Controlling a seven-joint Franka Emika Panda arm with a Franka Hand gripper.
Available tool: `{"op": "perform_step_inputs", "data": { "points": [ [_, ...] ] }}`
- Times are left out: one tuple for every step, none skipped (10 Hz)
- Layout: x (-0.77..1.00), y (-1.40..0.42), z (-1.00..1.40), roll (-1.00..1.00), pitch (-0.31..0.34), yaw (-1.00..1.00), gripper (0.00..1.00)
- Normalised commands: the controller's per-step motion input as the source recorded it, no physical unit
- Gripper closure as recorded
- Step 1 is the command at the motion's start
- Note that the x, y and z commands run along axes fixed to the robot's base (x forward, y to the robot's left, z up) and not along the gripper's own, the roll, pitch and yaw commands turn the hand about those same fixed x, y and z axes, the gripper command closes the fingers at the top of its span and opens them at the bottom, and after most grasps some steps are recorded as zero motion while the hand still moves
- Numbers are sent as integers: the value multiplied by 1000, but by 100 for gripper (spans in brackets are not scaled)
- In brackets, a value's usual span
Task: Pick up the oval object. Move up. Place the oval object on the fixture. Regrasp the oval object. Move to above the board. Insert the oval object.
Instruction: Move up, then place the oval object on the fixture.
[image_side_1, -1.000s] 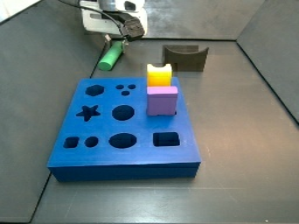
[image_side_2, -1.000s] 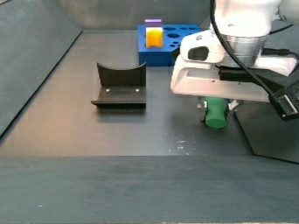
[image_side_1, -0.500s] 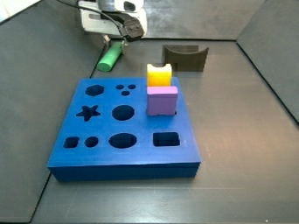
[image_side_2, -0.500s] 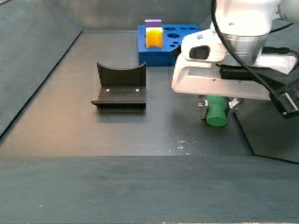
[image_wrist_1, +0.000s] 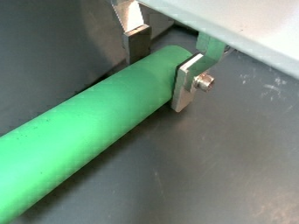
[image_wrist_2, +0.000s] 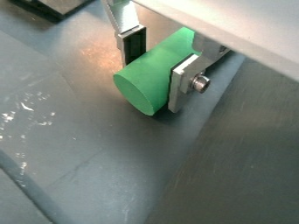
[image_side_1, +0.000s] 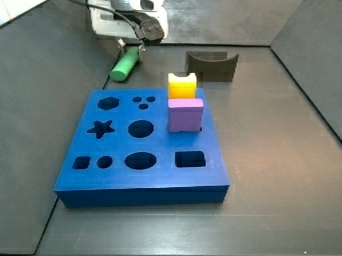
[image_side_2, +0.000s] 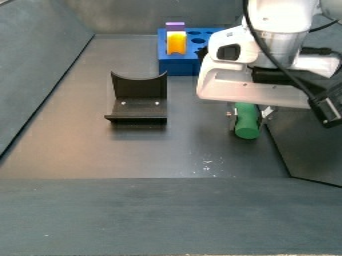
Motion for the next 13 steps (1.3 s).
{"op": "perform_step_inputs", "data": {
  "points": [
    [-74, 31, 788, 7, 11, -26, 100],
    [-63, 20, 724, 13, 19, -29, 100],
    [-33, 15, 536, 35, 50, -28, 100],
    [-24, 13, 456, 45, 58, -28, 100],
    [-21, 8, 295, 69, 67, -25, 100],
    [-26, 7, 175, 86, 72, -24, 100],
    [0, 0, 1000, 0, 0, 0, 100],
    [-3, -3, 1000, 3, 4, 1, 100],
    [-11, -2, 1000, 5, 19, 0, 100],
    [-17, 1, 1000, 20, 32, -8, 100],
    [-22, 2, 1000, 30, 37, -14, 100],
    [-31, 6, 1000, 60, 44, -27, 100],
    [-37, 9, 1000, 78, 52, -31, 100]
  ]
}}
